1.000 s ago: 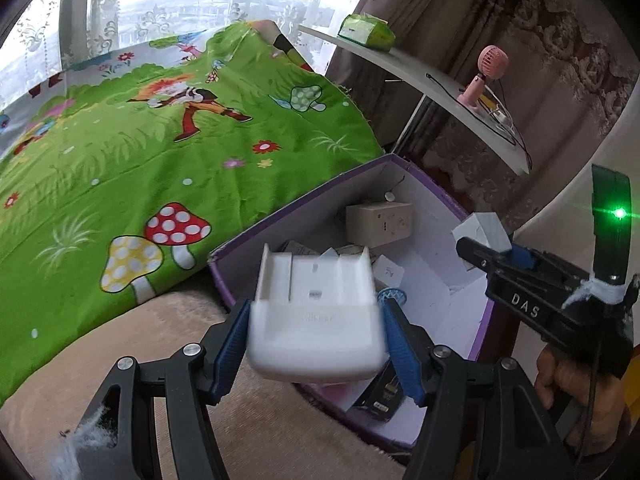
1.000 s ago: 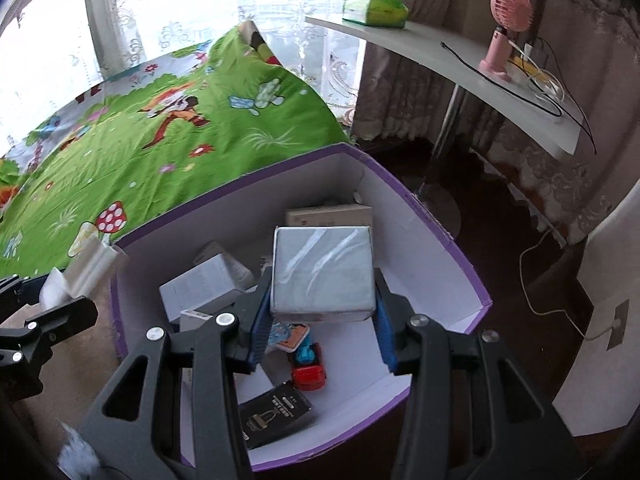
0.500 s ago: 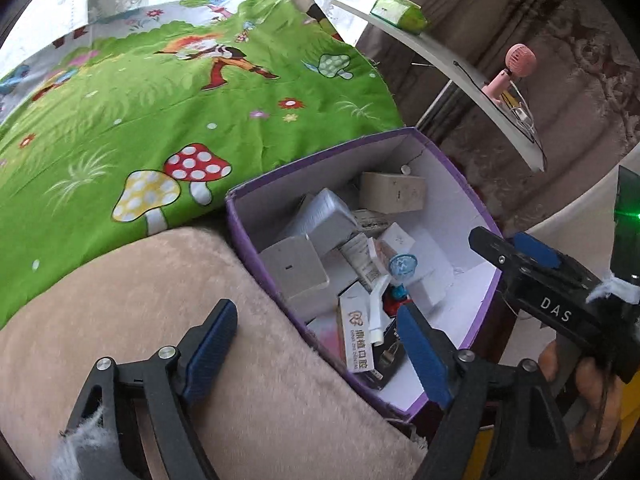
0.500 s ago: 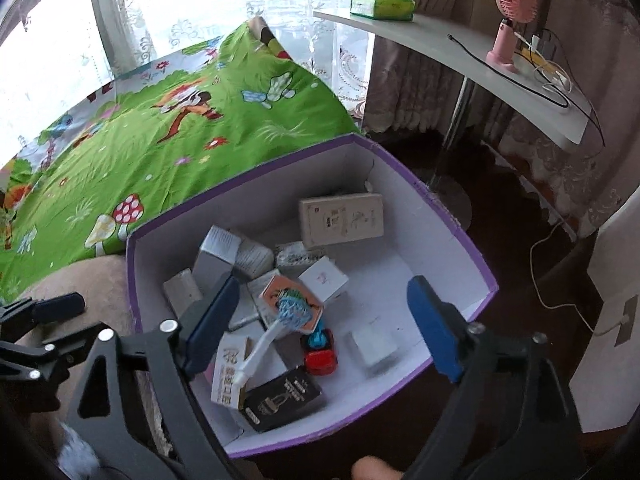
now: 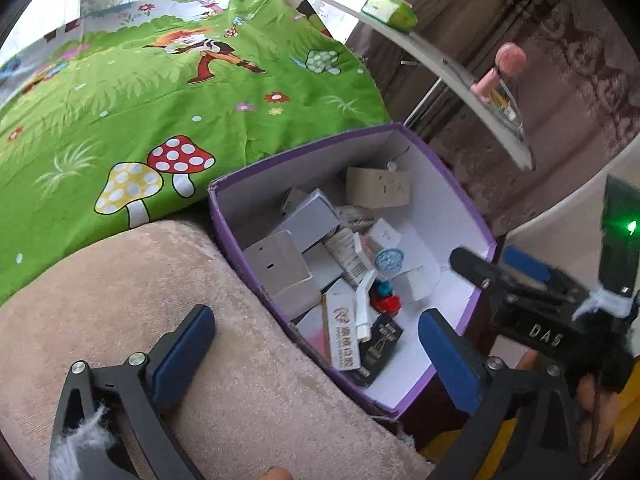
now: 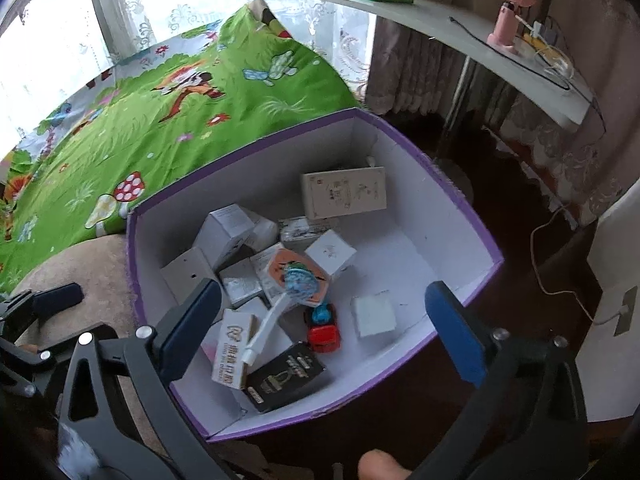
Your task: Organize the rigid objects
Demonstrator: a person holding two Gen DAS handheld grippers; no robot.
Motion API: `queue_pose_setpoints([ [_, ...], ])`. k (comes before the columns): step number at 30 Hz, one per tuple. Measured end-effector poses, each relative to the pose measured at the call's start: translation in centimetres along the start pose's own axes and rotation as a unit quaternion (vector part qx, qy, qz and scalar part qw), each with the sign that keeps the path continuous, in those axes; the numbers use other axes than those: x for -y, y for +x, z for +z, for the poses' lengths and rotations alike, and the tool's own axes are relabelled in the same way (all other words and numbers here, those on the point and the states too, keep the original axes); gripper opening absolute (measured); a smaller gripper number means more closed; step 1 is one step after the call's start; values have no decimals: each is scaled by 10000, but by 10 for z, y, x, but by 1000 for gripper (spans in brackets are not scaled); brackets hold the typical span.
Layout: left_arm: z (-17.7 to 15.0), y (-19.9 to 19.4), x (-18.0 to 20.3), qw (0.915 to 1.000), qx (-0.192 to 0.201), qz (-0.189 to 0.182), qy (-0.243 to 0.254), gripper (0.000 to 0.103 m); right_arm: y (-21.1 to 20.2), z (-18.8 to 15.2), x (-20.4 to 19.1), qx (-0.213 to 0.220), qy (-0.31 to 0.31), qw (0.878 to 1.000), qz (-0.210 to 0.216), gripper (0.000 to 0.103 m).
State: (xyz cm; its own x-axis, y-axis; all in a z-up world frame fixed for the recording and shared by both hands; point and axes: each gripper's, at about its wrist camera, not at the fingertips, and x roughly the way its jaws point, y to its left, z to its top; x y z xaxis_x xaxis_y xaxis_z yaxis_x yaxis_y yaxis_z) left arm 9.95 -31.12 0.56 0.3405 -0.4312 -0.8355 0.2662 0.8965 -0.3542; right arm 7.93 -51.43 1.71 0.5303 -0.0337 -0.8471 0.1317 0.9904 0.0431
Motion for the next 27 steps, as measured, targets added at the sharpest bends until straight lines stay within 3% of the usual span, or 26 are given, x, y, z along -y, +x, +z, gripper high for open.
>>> queue_pose_setpoints([
  [27, 0, 5, 6, 9996, -73, 182, 207, 103, 7, -5, -3, -123, -33, 9998, -136, 102],
])
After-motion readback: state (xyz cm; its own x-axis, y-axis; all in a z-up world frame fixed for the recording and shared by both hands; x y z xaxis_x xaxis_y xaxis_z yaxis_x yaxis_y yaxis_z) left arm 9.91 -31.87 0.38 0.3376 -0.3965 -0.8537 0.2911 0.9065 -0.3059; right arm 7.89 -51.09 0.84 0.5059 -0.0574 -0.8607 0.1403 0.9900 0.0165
